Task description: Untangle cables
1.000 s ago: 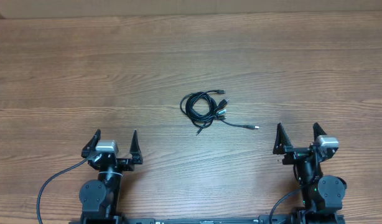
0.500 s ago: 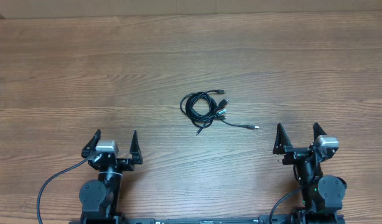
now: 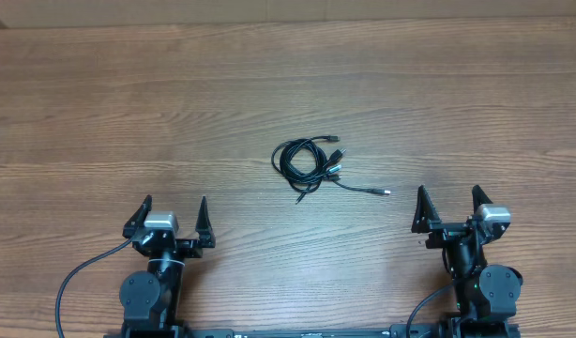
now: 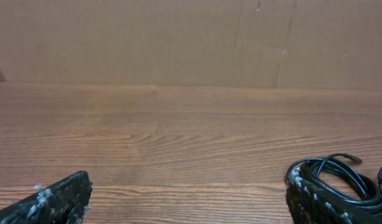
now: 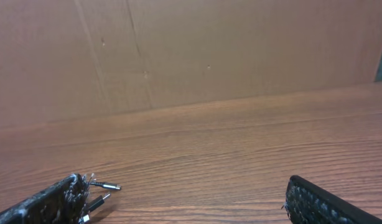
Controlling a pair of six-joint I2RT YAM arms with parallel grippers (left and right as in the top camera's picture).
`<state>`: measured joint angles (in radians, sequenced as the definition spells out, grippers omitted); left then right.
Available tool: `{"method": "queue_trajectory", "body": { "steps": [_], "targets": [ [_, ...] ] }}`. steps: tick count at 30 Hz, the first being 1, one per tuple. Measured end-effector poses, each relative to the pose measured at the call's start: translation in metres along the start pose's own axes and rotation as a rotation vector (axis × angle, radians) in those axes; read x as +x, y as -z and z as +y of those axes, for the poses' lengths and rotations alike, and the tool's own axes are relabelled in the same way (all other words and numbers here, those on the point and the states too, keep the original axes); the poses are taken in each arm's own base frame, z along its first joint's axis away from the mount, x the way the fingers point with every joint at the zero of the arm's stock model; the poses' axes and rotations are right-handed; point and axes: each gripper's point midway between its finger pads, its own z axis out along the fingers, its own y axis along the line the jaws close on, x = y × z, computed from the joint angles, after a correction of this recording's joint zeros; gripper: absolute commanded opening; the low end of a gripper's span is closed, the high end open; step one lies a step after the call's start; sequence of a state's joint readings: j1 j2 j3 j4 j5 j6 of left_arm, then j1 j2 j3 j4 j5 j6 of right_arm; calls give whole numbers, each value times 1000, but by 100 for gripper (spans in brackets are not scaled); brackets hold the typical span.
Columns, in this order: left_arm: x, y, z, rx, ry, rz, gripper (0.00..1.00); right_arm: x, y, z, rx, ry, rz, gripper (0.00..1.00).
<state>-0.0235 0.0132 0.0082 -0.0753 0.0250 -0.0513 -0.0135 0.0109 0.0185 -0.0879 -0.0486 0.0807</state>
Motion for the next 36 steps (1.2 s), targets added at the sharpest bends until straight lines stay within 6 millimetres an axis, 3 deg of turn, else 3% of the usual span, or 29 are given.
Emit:
{"method": "queue_trajectory", "body": {
  "steps": [36],
  "targets": [
    [0,0,0,0,46,0,100,0,0,0,0,-38,0,100]
  ]
}}
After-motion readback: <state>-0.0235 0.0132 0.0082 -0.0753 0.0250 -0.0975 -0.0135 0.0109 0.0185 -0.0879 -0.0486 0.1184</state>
